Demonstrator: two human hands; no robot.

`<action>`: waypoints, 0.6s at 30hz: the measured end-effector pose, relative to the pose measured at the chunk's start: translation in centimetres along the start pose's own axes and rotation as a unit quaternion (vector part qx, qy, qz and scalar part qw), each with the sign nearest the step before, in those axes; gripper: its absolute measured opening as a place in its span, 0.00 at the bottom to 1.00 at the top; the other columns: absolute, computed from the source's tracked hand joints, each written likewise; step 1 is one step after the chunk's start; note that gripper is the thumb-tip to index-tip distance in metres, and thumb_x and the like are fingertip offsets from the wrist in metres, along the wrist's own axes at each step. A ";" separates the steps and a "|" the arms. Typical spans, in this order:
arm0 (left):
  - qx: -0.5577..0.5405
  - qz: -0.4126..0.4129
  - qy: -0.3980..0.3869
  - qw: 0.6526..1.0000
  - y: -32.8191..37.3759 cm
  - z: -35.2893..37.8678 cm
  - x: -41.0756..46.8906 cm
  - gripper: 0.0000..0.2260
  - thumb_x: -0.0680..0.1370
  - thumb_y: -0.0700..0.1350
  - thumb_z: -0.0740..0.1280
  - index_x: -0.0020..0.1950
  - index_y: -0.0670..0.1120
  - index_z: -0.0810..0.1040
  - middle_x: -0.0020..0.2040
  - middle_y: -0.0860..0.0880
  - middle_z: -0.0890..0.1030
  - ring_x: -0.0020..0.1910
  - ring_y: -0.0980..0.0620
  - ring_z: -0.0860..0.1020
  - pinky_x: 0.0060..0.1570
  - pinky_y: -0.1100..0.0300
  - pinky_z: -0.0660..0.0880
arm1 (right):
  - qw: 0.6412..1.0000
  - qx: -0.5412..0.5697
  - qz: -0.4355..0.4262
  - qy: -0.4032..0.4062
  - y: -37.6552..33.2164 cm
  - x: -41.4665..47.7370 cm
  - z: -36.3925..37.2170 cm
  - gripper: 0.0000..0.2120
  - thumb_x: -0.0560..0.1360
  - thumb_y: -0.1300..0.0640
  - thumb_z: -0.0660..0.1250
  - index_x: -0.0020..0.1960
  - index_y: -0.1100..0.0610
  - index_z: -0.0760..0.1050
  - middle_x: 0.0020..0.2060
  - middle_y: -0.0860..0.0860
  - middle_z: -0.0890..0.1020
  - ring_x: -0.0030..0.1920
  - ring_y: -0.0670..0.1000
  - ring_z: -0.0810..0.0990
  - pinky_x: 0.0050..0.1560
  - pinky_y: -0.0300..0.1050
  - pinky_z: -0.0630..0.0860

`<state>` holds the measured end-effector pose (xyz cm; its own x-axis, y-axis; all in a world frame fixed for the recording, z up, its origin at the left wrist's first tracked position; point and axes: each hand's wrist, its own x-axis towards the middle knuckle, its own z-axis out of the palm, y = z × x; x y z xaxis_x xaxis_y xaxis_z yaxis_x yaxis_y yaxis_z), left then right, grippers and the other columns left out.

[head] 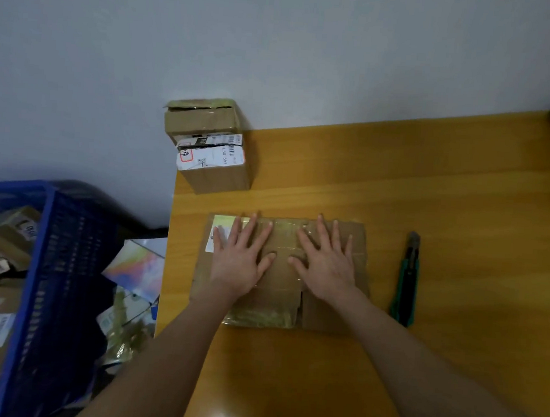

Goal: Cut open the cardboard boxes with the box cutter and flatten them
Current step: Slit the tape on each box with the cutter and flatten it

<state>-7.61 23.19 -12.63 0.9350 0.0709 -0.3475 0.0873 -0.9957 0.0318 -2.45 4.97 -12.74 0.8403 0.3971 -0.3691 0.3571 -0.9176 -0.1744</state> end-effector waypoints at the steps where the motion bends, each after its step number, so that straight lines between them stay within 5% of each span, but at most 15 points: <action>1: 0.008 0.002 -0.007 1.000 -0.2 0.7 0.3 0.33 0.69 0.69 0.26 0.74 0.61 0.31 0.79 0.52 0.35 0.78 0.45 0.37 0.73 0.35 0.43 | 1.000 -0.006 -0.007 -0.005 -0.1 0.5 0.4 0.32 0.77 0.31 0.43 0.77 0.40 0.41 0.77 0.52 0.34 0.75 0.60 0.32 0.72 0.66 0.36; 3: 0.013 -0.002 0.003 1.000 -0.4 2.4 0.5 0.35 0.68 0.71 0.23 0.74 0.61 0.32 0.79 0.51 0.36 0.78 0.44 0.38 0.71 0.32 0.44 | 1.000 -0.019 -0.015 0.002 -0.3 1.1 1.5 0.34 0.74 0.29 0.36 0.77 0.39 0.39 0.77 0.51 0.34 0.75 0.61 0.32 0.70 0.69 0.34; 9: -0.001 0.008 0.080 0.997 -0.8 4.3 0.9 0.31 0.77 0.67 0.47 0.78 0.57 0.58 0.79 0.46 0.58 0.77 0.40 0.58 0.65 0.28 0.58 | 0.998 -0.031 -0.010 0.049 -0.4 2.1 3.5 0.35 0.72 0.29 0.33 0.76 0.39 0.40 0.76 0.51 0.36 0.76 0.62 0.35 0.69 0.69 0.33; 18: 0.004 -0.005 0.086 0.996 -0.8 4.6 1.0 0.30 0.77 0.67 0.48 0.77 0.55 0.61 0.78 0.46 0.61 0.76 0.40 0.60 0.65 0.28 0.58 | 0.998 -0.045 -0.009 0.036 -0.6 2.0 2.9 0.37 0.70 0.29 0.31 0.77 0.40 0.40 0.77 0.52 0.37 0.76 0.62 0.35 0.69 0.68 0.33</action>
<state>-8.30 23.79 -17.30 0.9792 0.0891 -0.1823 0.0946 -0.9953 0.0219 -2.15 6.42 -16.05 0.8591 0.4146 -0.3001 0.4049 -0.9092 -0.0970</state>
